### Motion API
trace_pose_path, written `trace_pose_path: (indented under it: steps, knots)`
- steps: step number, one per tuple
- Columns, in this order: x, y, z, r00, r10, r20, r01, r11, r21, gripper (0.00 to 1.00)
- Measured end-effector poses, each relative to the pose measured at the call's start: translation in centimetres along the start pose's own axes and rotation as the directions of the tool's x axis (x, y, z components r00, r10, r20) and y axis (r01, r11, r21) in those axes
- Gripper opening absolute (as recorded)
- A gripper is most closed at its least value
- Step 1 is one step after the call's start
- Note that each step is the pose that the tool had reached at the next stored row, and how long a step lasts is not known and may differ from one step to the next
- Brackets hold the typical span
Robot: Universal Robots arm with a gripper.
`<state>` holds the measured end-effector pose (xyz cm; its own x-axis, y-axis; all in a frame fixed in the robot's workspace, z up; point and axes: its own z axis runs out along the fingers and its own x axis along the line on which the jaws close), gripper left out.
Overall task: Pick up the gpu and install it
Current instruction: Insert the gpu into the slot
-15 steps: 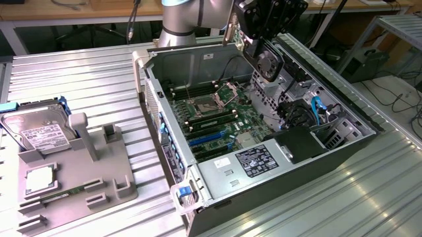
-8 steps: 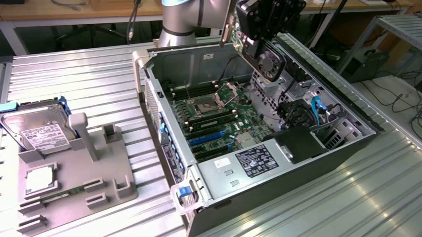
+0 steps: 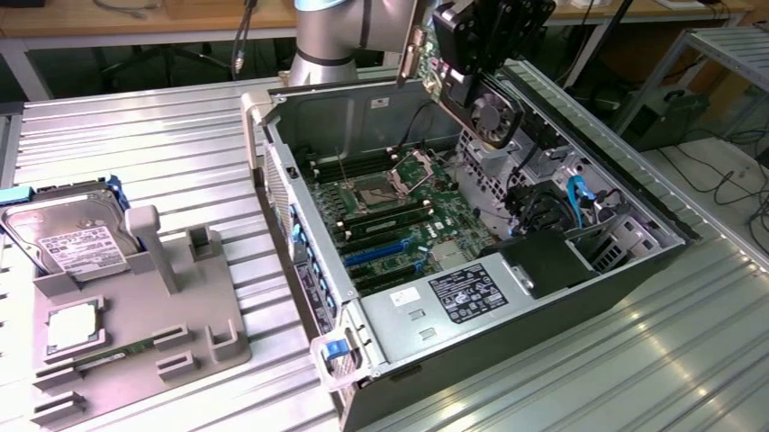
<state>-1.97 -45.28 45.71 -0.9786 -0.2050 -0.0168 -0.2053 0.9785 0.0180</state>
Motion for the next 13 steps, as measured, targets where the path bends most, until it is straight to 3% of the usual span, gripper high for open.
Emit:
trace_pose_path:
  steps: [13]
  knots:
    - [0.10, -0.28, -0.01, 0.9941, -0.108, -0.0018, 0.108, 0.9941, -0.0020, 0.27]
